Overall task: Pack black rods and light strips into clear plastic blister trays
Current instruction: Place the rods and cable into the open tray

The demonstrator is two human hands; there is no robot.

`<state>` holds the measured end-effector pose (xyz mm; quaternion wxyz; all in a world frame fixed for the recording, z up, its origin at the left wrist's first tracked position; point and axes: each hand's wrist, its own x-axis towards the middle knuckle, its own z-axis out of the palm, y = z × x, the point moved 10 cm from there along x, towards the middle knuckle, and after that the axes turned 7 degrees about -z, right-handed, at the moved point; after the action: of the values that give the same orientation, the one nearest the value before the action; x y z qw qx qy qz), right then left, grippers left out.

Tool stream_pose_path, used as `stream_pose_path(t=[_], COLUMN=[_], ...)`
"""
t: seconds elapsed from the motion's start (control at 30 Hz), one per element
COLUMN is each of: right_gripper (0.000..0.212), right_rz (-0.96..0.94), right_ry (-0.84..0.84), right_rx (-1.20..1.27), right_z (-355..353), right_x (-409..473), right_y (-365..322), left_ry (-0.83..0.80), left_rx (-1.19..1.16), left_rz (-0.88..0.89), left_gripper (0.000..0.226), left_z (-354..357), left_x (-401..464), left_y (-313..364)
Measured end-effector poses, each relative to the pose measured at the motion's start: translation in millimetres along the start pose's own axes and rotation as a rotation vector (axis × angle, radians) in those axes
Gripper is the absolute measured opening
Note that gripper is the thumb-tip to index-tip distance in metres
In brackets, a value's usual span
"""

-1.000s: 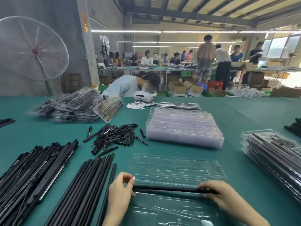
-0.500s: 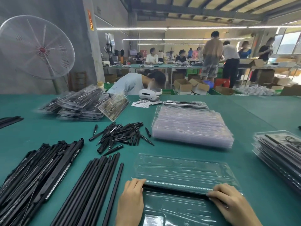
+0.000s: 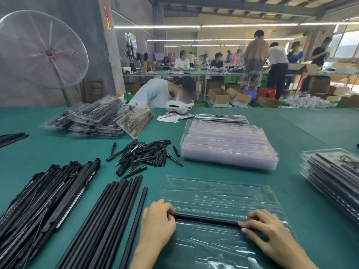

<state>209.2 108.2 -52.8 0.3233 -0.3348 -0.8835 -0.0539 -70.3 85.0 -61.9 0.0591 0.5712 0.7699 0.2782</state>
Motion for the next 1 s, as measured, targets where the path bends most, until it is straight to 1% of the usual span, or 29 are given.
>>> stream_pose_path(t=[0.07, 0.1, 0.13, 0.17, 0.27, 0.37, 0.4, 0.47, 0.5, 0.53, 0.67, 0.77, 0.8, 0.83, 0.87, 0.9, 0.93, 0.97, 1.0], right_gripper=[0.023, 0.028, 0.032, 0.036, 0.042, 0.041, 0.038, 0.022, 0.017, 0.017, 0.014, 0.012, 0.012, 0.011, 0.01, 0.007, 0.004, 0.001, 0.007], right_rz=[-0.002, -0.009, -0.022, -0.035, -0.071, -0.093, -0.097, -0.11, -0.117, -0.12, -0.108, -0.109, -0.101, -0.092, -0.081, -0.069, -0.043, -0.002, 0.06], right_ry=[-0.001, -0.007, -0.006, 0.001, 0.038, 0.045, 0.037, 0.004, -0.012, -0.027, -0.072, -0.074, -0.079, -0.086, -0.095, -0.106, -0.115, -0.116, -0.099], right_rx=[-0.002, -0.004, -0.001, 0.0, -0.036, -0.07, -0.083, -0.071, -0.051, -0.027, 0.062, 0.096, 0.105, 0.114, 0.126, 0.148, 0.185, 0.245, 0.327], right_z=[2, 4, 5, 6, 9, 14, 17, 25, 28, 31, 38, 41, 41, 42, 43, 44, 43, 42, 39], right_x=[0, 0, 1, 2, 9, 21, 26, 36, 40, 43, 48, 46, 46, 46, 46, 46, 46, 47, 47], right_y=[1, 2, 2, 3, 2, 2, 2, 2, 1, 1, 7, 9, 9, 10, 11, 12, 14, 16, 19], left_ry=[0.055, 0.1, 0.12, 0.1, -0.083, -0.228, -0.274, -0.332, -0.33, -0.304, -0.112, -0.073, -0.026, 0.055, 0.157, 0.248, 0.296, 0.29, 0.239], left_rx=[-0.11, -0.118, -0.08, -0.013, 0.201, 0.374, 0.4, 0.42, 0.435, 0.466, 0.703, 0.764, 0.727, 0.629, 0.45, 0.205, -0.058, -0.281, -0.455], left_rz=[-0.12, -0.165, -0.2, -0.231, -0.29, -0.267, -0.269, -0.269, -0.258, -0.243, -0.096, -0.029, -0.014, -0.002, 0.009, 0.013, 0.017, 0.023, 0.044], left_gripper=[0.023, 0.022, 0.022, 0.025, 0.044, 0.049, 0.048, 0.046, 0.043, 0.04, 0.025, 0.026, 0.027, 0.027, 0.026, 0.024, 0.022, 0.019, 0.016], left_z=[-16, -23, -27, -27, -14, 2, 9, 19, 20, 19, 3, 3, -2, -12, -27, -45, -59, -67, -69], left_x=[26, 42, 60, 78, 127, 154, 158, 164, 168, 172, 188, 188, 187, 187, 184, 179, 170, 158, 143], left_y=[-14, -23, -31, -39, -65, -92, -100, -110, -111, -110, -91, -88, -84, -76, -65, -51, -36, -19, 2])
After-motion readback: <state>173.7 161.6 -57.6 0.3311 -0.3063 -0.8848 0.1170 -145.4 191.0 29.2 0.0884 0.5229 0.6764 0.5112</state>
